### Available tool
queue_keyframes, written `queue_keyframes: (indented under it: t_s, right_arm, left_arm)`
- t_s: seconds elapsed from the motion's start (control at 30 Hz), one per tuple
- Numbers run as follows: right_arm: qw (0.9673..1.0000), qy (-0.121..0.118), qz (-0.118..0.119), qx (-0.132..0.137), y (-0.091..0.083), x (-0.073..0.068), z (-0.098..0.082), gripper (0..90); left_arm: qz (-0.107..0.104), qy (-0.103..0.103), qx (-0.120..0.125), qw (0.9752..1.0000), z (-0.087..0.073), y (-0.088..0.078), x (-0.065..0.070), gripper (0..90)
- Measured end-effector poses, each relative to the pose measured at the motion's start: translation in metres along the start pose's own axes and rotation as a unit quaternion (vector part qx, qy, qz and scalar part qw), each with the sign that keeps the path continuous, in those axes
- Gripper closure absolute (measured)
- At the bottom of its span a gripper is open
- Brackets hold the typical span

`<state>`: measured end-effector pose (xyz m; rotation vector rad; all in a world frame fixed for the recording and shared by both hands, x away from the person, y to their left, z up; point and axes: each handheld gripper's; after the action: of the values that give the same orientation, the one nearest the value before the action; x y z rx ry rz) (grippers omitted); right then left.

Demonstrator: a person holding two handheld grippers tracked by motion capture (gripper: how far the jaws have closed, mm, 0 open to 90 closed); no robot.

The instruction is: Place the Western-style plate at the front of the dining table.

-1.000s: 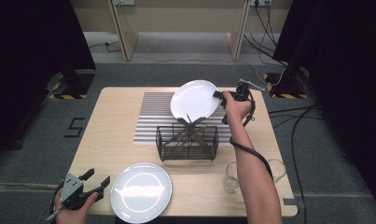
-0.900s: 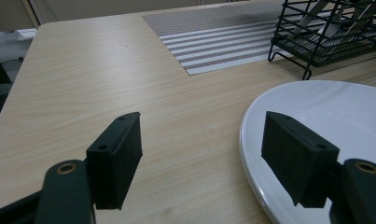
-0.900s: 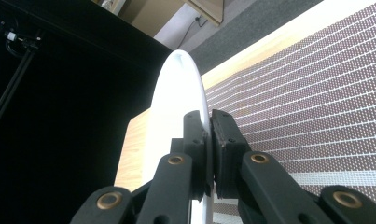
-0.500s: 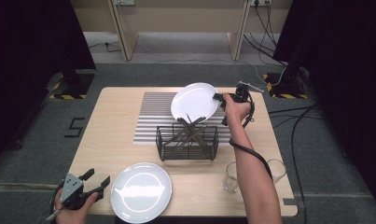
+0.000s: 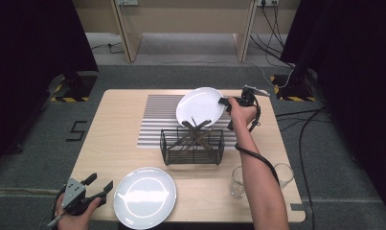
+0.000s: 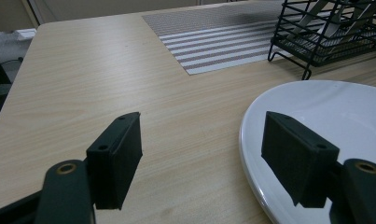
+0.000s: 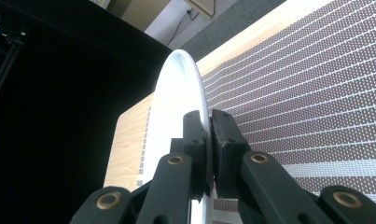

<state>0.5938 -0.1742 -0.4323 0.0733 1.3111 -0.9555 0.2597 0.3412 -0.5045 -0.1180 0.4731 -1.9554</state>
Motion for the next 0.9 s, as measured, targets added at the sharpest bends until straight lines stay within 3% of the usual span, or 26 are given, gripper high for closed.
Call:
queue_keyframes:
  t_s: [0.9]
  right_arm:
    - [1.0000, 0.000, -0.004, -0.005, 0.0013, 0.0038, 0.0018, 85.3]
  left_arm:
    - [0.000, 0.001, 0.000, 1.0000, 0.0000, -0.0003, 0.0000, 28.5]
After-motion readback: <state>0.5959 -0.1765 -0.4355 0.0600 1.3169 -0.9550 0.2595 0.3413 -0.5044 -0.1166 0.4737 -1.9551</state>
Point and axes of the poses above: each handheld gripper's, and its own axes: y roughly forward along the jaws, z roughly out of its top, x roughly to its right, and after that the axes turned 9 degrees about y, right-handed
